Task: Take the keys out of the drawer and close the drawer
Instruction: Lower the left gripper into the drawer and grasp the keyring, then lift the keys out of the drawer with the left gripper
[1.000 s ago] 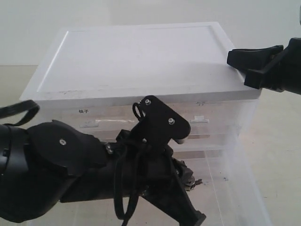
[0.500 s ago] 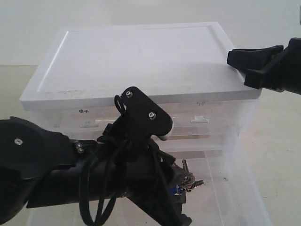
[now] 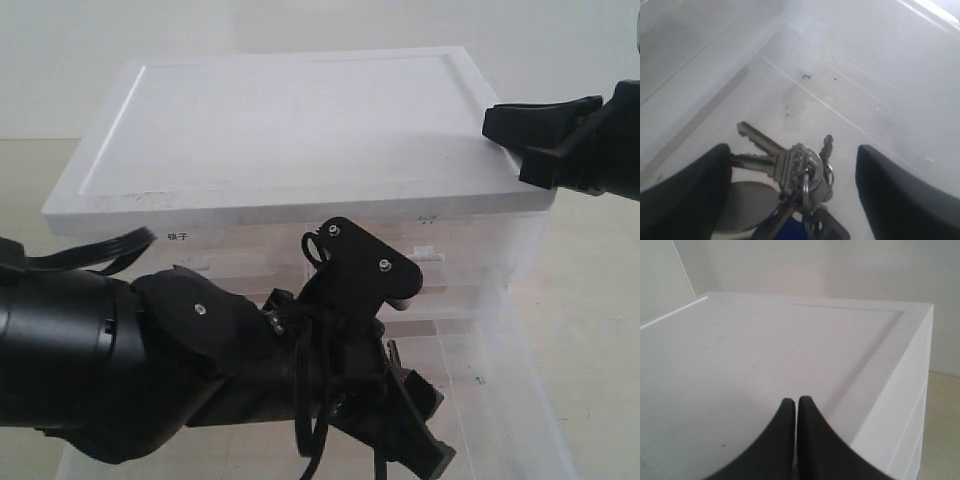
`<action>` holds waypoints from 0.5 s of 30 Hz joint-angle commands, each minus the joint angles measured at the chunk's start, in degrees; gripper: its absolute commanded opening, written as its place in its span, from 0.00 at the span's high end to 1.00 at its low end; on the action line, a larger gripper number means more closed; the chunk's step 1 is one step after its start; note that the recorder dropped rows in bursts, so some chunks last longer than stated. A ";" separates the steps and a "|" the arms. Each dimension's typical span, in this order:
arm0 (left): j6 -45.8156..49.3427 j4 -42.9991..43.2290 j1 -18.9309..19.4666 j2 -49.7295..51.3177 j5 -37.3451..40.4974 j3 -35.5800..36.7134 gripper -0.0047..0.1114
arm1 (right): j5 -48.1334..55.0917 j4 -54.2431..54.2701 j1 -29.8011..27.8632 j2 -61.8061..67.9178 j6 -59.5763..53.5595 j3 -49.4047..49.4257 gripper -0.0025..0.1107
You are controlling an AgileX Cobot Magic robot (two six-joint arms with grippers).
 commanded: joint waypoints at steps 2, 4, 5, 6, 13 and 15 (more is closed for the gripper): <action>-0.68 -0.51 0.00 2.63 -0.56 -0.15 0.44 | 1.36 -1.47 0.12 0.61 0.03 0.29 0.98; -0.68 -0.51 0.00 2.50 -0.56 -0.15 0.51 | 1.36 -1.47 0.12 0.61 0.03 0.29 0.98; -0.57 -0.40 0.00 2.30 -0.56 -0.15 0.58 | 1.36 -1.47 0.12 0.61 0.03 0.29 0.98; -0.30 -0.27 0.00 2.22 -0.56 -0.15 0.66 | 1.36 -1.47 0.12 0.61 0.03 0.29 0.98; 3.67 -0.14 0.00 0.42 1.39 -0.15 0.92 | 1.36 -1.47 0.12 0.61 0.03 0.29 0.98; 3.67 -0.14 0.00 -0.86 1.39 -0.15 0.92 | 1.36 -1.47 0.12 0.61 0.03 0.29 0.98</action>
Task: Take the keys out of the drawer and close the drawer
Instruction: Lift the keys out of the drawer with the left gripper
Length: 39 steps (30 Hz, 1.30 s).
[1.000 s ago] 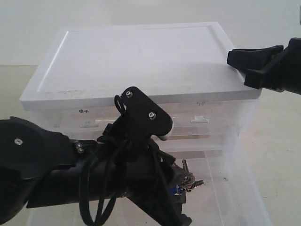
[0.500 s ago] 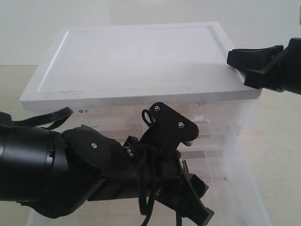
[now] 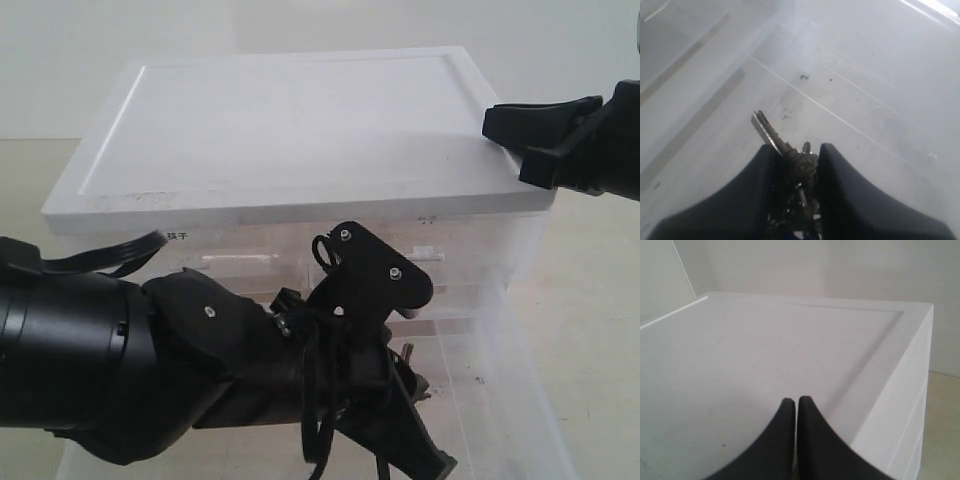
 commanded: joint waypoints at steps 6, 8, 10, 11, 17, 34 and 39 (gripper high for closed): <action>1.81 -0.25 -0.11 -6.72 1.20 1.01 0.92 | 1.36 -1.47 0.12 0.61 0.03 0.29 0.98; 2.06 -0.25 -0.11 -8.24 1.20 1.62 0.92 | 1.36 -1.47 0.12 0.61 0.03 0.29 0.98; 2.50 -0.25 -0.11 -9.64 1.20 2.25 0.92 | 1.36 -1.47 0.12 0.61 0.03 0.29 0.98; 2.95 -0.25 -0.11 -10.29 1.20 2.68 0.92 | 1.36 -1.47 0.12 0.61 0.03 0.29 0.98; 3.49 -0.25 -0.11 -15.12 0.71 4.76 0.92 | 1.36 -1.47 0.12 0.61 0.03 0.29 0.98; 16.84 -14.33 -0.11 -58.58 -23.77 25.85 0.92 | 1.36 -1.47 0.12 0.61 0.03 0.29 0.98; 12.24 -14.33 -0.11 -62.08 -35.10 32.11 0.92 | 1.36 -1.58 0.12 0.61 0.03 0.29 0.98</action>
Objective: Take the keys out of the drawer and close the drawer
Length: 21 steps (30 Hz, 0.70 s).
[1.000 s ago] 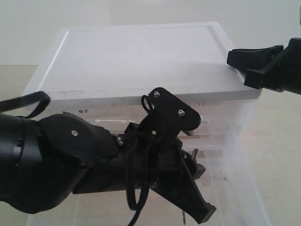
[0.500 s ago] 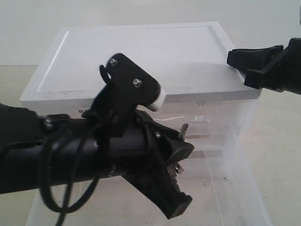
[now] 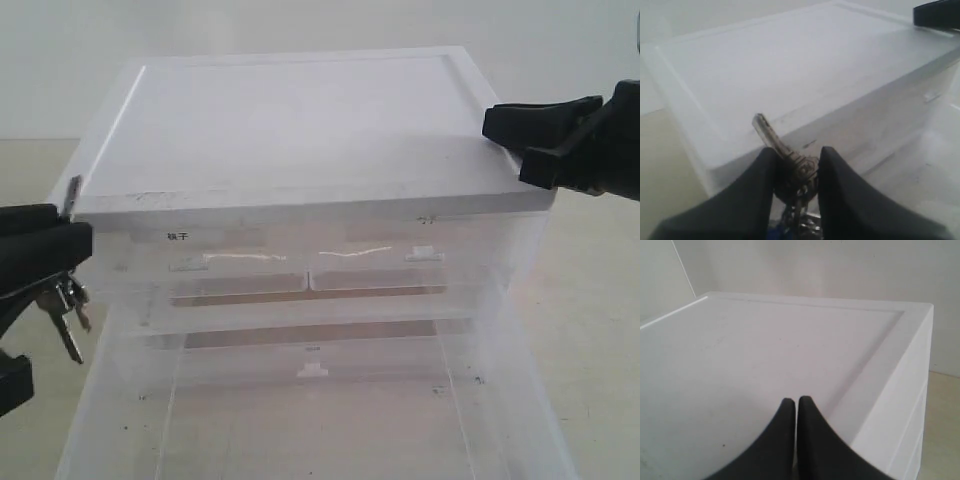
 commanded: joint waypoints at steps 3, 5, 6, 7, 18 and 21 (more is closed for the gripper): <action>-12.02 2.43 0.10 0.30 -13.49 9.49 0.92 | 1.36 -1.58 0.12 0.61 0.03 0.29 0.98; -17.61 8.59 0.10 2.67 -12.73 10.52 0.92 | 1.36 -2.56 0.12 0.61 0.60 0.29 0.98; -18.48 9.36 0.10 3.26 -12.94 10.52 0.92 | 1.36 -2.60 0.12 0.61 0.84 0.29 0.98; -19.42 10.66 0.10 4.10 -12.56 10.52 0.92 | 1.36 -2.71 0.12 0.61 0.99 0.29 0.98; -29.21 19.80 0.10 19.46 -17.70 10.52 0.92 | 1.36 -2.74 0.12 0.61 1.10 0.29 0.98; -30.90 21.01 0.10 21.46 -18.42 10.52 0.92 | 1.36 -2.74 0.12 0.61 0.98 0.29 0.98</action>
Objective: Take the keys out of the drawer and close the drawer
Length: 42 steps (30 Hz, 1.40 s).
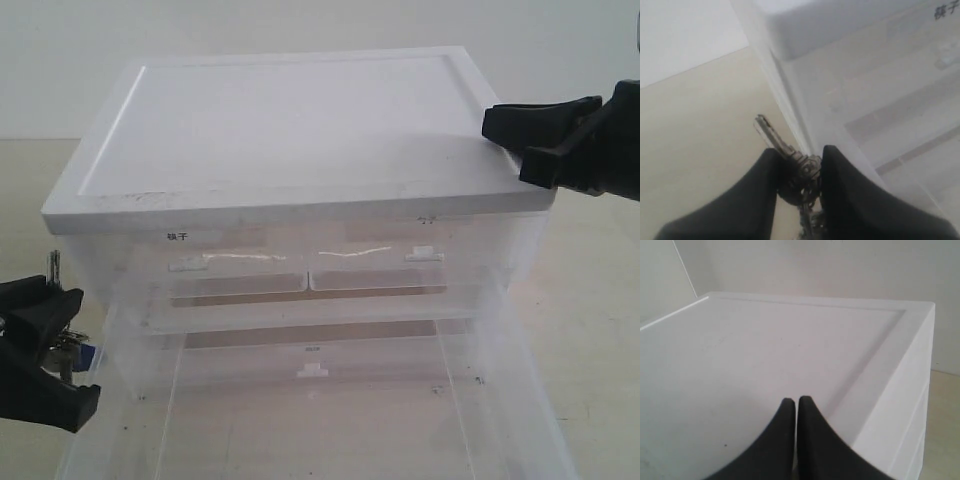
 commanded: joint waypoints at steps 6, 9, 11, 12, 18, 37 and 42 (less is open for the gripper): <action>-7.18 8.47 0.10 2.60 4.13 0.08 0.92 | 1.36 -2.16 0.12 0.61 0.07 0.34 0.98; -8.13 9.29 0.10 2.60 4.72 0.08 0.92 | 1.36 -2.16 0.12 0.61 0.07 0.34 0.98; -8.13 9.05 0.10 2.60 4.16 0.08 0.92 | 1.36 -2.16 0.12 0.61 0.07 0.34 0.98; -8.13 8.61 0.10 2.60 3.78 0.08 0.92 | 1.36 -2.16 0.12 0.61 0.07 0.34 0.98; -8.13 8.18 0.10 2.60 3.14 0.08 0.71 | 1.36 -2.16 0.12 0.61 0.07 0.34 0.98; -8.65 20.80 0.10 -3.96 18.85 -1.79 0.80 | 1.36 -2.16 0.12 0.61 0.07 0.34 0.98; -9.32 29.79 0.10 -12.70 31.14 -3.23 0.92 | 1.36 -2.16 0.12 0.61 0.07 0.34 0.98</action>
